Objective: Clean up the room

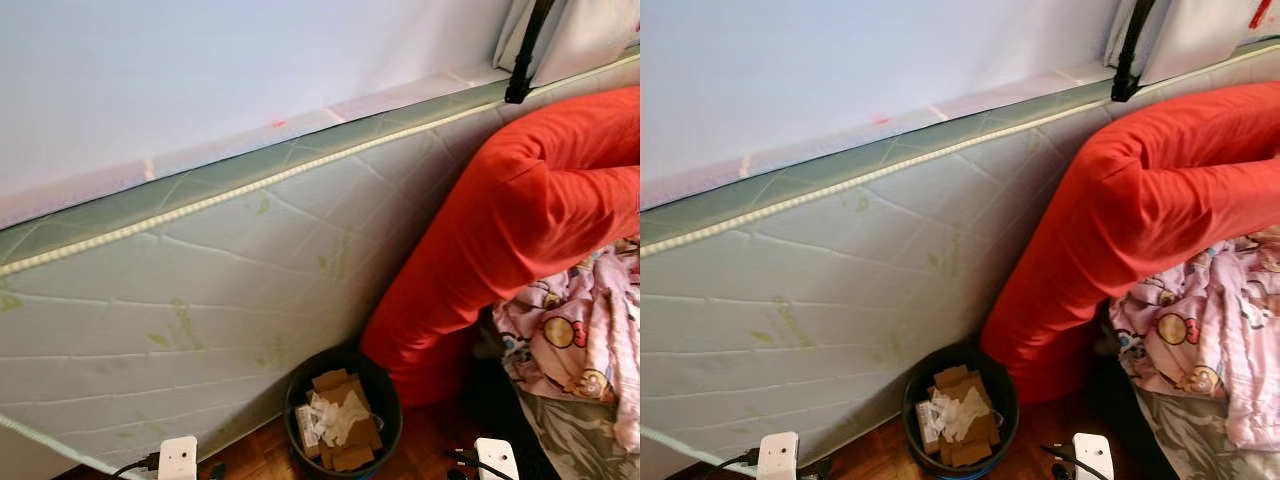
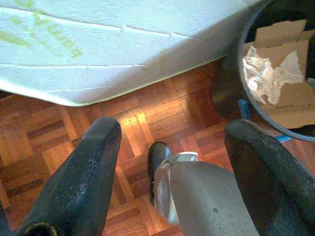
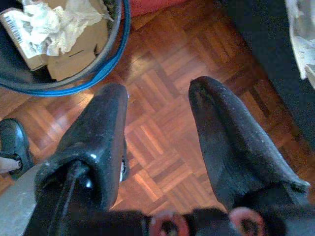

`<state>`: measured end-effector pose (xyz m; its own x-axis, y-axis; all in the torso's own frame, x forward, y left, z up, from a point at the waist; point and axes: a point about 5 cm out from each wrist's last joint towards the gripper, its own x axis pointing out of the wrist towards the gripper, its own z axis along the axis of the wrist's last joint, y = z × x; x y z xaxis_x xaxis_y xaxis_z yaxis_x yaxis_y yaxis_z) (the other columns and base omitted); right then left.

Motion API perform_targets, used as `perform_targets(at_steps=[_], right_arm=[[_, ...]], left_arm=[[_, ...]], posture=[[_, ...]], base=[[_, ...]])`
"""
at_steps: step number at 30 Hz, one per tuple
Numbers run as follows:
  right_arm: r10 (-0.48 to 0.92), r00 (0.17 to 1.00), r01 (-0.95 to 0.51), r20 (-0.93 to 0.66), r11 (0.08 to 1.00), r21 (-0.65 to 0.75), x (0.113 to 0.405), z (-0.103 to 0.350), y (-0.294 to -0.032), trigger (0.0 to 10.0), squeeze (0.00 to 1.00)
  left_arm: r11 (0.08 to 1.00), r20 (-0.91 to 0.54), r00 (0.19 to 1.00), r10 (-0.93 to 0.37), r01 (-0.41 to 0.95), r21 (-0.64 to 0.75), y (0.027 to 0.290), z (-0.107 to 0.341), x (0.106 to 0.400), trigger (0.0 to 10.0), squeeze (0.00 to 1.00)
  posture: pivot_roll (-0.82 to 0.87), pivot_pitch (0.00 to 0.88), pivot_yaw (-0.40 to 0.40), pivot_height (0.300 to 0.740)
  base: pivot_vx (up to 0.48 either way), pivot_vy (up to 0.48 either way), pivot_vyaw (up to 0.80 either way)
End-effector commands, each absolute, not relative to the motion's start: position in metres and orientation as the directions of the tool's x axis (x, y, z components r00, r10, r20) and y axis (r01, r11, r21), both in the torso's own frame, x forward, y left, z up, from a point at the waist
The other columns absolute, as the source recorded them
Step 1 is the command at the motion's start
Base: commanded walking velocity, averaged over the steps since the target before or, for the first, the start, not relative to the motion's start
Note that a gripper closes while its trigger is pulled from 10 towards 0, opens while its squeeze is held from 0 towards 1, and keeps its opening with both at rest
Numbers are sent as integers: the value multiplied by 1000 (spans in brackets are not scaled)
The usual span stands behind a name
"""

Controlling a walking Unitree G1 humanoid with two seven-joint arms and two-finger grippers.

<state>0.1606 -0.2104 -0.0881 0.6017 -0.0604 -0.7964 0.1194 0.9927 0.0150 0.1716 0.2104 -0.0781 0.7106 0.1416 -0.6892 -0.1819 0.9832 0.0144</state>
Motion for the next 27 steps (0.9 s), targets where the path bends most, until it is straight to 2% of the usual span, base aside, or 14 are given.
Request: perform_targets(at_steps=[1, 12, 15, 27], right_arm=[[-66, 584, 124, -809, 992, 8, 154, -90, -213, 10000, 0], [-66, 583, 122, -810, 992, 7, 154, -90, -213, 10000, 0], [-66, 583, 121, -810, 993, 7, 155, -90, -213, 10000, 0], [-66, 584, 120, -809, 993, 6, 155, -90, -213, 10000, 0]], left_arm=[[985, -711, 690, 135, -174, 18, 209, -82, 164, 10000, 0], [986, -711, 690, 136, -167, 26, 209, -82, 164, 10000, 0], [985, -710, 691, 137, -168, 26, 209, -82, 164, 10000, 0], [983, -711, 689, 140, -184, 15, 208, -82, 164, 10000, 0]], posture=[[28, 88, -46, 740], [30, 87, -48, 740], [29, 86, -48, 740], [30, 84, -49, 740]], base=[[0, 0, -756], [0, 0, -756], [0, -480, -756], [0, 0, -756]])
